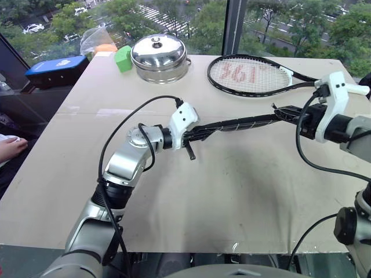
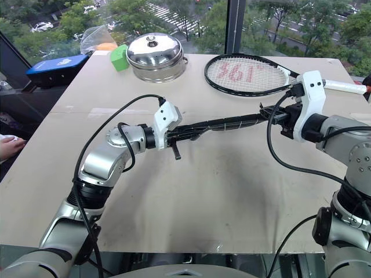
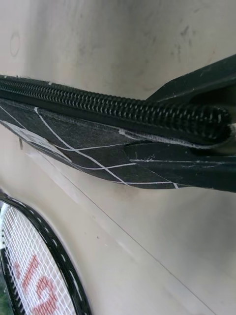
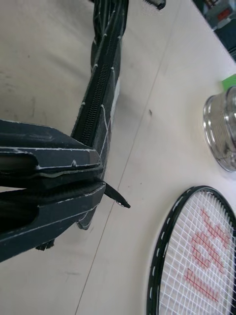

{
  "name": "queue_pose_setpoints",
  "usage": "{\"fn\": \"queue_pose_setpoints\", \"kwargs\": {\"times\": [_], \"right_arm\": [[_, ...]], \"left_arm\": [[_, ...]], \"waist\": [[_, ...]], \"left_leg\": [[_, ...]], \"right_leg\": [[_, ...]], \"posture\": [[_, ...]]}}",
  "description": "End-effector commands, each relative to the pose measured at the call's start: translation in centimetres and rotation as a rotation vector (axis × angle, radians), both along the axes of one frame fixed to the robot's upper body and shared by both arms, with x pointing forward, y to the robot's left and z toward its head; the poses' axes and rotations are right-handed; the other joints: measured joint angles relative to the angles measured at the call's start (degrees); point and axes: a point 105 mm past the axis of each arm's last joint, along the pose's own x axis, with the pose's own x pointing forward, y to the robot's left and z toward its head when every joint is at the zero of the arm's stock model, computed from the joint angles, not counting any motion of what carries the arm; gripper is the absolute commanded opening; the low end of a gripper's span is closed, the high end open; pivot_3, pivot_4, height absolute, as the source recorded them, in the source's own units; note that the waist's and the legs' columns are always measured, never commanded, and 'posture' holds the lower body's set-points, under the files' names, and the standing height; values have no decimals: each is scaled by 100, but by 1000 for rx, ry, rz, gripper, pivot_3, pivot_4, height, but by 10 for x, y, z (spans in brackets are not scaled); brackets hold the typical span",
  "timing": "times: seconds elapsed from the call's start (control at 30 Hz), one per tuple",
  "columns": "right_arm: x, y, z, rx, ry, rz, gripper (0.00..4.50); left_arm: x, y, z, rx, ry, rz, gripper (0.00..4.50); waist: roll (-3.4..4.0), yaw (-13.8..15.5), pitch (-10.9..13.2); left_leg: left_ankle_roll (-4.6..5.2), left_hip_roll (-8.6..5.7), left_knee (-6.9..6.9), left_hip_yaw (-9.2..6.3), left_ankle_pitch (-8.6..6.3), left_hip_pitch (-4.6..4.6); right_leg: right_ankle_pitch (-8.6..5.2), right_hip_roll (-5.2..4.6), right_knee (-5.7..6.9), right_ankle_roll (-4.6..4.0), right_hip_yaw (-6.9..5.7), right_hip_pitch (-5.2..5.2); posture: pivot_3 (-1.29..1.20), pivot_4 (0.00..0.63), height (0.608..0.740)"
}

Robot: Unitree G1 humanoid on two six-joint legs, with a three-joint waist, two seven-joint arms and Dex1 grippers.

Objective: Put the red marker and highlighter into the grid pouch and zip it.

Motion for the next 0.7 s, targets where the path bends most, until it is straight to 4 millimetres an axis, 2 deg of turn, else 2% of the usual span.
{"fn": "queue_pose_setpoints", "kwargs": {"times": [0.03,0.13,0.23,0.27,0.3,0.37,0.47,0.53,0.57,0.7], "right_arm": [[-2,-8,13,-1,-65,-57,49],[1,-20,7,-12,-42,-119,49],[-2,-39,-10,-35,-22,-193,49],[-5,-40,-12,-33,-46,-193,49],[-9,-31,-9,99,-95,-123,49],[-18,-25,-10,174,-161,-73,49],[-30,-22,-49,20,-103,-73,49],[-40,-23,-68,-77,-97,-57,632],[-46,-23,-74,-106,-97,-37,729],[-76,-33,-81,-148,-118,36,2795]], "left_arm": [[-2,1,8,-15,-22,-10,0],[3,8,0,22,-36,15,0],[14,15,0,72,-169,63,0],[16,15,1,83,-228,69,0],[17,13,0,102,-291,64,0],[15,9,-4,151,-398,33,0],[1,5,-28,224,-468,-67,0],[-10,8,-42,213,-413,-118,655],[-15,12,-45,201,-385,-131,741],[-31,35,-45,120,-249,-132,2768]], "waist": [[0,0,0],[0,2,0],[-1,28,-1],[-2,35,-1],[-10,44,-6],[-8,27,-5],[-4,24,-5],[-3,12,-6],[-3,10,-6],[3,0,-2]], "left_leg": [[0,0,0,0,0,0],[0,0,0,2,0,-1],[0,-2,0,1,0,-3],[0,-3,0,0,0,-3],[0,-4,-1,-2,0,-5],[0,-6,0,0,0,-4],[1,-5,-4,3,-1,-1],[2,-1,-6,3,-1,0],[2,0,-6,5,-1,0],[2,12,-3,10,-1,4]], "right_leg": [[0,1,0,0,0,0],[0,1,-1,0,0,-1],[0,0,-4,0,-2,1],[0,0,-6,0,-3,1],[0,-1,-10,0,-4,3],[0,3,-17,1,-4,6],[0,2,-18,1,-1,5],[0,2,-21,1,-1,5],[0,1,-20,1,1,4],[-2,3,-12,2,8,-2]], "posture": [[0,150,740],[0,150,740],[0,150,740],[0,150,740],[0,150,740],[0,150,740],[0,150,740],[0,150,740],[0,150,740],[0,150,740]]}}
